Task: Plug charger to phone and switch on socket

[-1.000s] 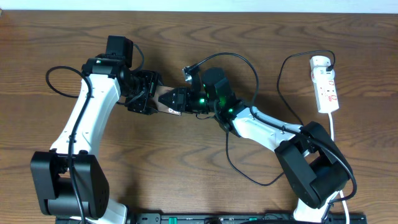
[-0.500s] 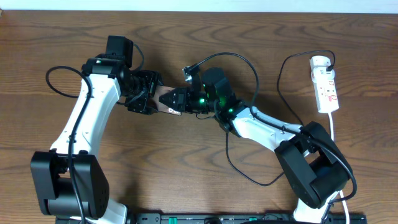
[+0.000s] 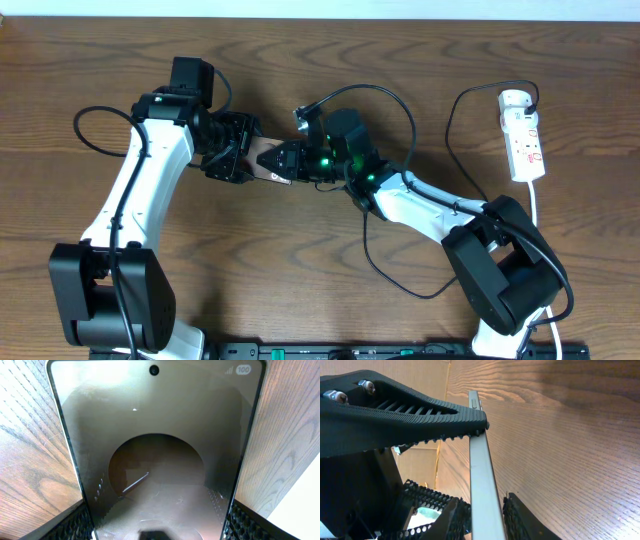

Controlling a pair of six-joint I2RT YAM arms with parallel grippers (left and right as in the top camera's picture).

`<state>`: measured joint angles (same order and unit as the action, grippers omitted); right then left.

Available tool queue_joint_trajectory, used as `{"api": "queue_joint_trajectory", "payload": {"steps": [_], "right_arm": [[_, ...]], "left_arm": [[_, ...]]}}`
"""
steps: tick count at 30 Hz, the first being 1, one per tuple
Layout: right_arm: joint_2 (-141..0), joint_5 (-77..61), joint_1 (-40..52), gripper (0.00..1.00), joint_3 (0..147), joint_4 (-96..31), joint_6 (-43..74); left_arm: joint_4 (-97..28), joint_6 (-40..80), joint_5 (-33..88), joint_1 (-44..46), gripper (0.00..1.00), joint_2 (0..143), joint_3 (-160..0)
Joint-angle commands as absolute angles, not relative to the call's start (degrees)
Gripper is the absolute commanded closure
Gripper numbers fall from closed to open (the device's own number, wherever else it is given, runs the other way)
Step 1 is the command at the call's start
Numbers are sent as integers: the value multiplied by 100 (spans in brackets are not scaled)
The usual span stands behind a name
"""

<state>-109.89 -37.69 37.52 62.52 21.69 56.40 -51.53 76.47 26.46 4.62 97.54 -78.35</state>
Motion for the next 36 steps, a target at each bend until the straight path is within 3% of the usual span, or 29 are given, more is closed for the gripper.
{"api": "queue_joint_trajectory", "payload": {"steps": [1, 6, 18, 25, 36], "right_arm": [[-10984, -3769, 3798, 76, 6316, 2165, 5636], [-10984, -3787, 3798, 82, 6316, 2165, 5636], [-10984, -3806, 3798, 85, 6316, 2165, 5634], [-10984, -3806, 3798, 98, 6316, 2165, 5634], [-10984, -3806, 3798, 99, 6316, 2163, 5634]], "left_arm": [[-5148, 7612, 2635, 484, 93, 9712, -7885], [-5133, 7609, 2633, 484, 93, 9712, -7885], [-5133, 7609, 2633, 484, 93, 9712, -7885], [-5135, 7607, 2630, 484, 93, 9712, -7885], [-5135, 7607, 2630, 484, 92, 9712, -7885]]}}
